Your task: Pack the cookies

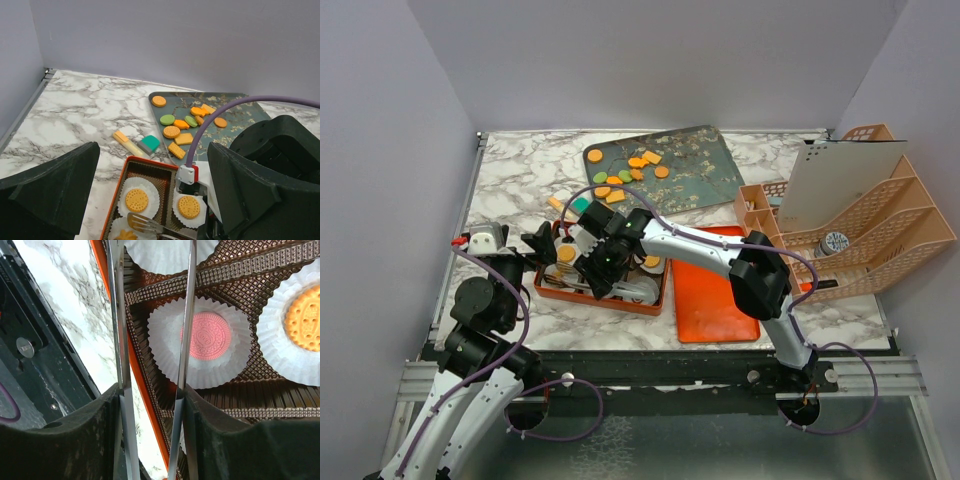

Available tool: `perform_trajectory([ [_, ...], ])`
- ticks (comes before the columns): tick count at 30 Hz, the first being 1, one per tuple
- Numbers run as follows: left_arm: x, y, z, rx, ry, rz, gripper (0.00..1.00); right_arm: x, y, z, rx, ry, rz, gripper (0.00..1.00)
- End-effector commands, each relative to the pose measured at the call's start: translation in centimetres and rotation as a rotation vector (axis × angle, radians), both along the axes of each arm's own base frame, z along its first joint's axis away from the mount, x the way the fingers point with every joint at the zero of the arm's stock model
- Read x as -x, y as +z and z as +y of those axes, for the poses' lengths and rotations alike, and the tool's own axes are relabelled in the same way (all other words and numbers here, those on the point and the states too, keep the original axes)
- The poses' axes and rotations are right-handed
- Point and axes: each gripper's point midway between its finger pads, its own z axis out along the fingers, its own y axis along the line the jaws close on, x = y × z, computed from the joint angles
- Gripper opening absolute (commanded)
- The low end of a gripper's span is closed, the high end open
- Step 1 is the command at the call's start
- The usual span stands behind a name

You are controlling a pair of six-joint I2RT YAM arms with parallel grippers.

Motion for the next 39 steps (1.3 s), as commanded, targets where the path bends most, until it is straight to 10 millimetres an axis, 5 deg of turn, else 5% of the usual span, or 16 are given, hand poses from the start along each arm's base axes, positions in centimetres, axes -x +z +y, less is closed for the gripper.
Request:
perform_trajectory([
  [1, 0.1, 0.1, 0.2, 0.004, 0.008, -0.013, 0.99, 0.2, 1.1, 1.0, -0.041, 0.024, -0.015, 0.54],
  [9, 0.1, 0.1, 0.2, 0.002, 0.005, -0.010, 0.99, 0.1, 2.0, 1.2, -0.071, 0.010, -0.030, 0.58],
  [24, -0.3, -0.2, -0.4, 0.031, -0.012, 0.036, 0.99, -3.1, 7.3, -0.9, -0.174, -0.276, -0.231, 0.54],
  [39, -0.5, -2.0, -7.8, 0.374, -0.321, 0.185, 0.98, -5.8, 12.0, -3.9, -0.496, -0.680, -0.360, 0.54],
])
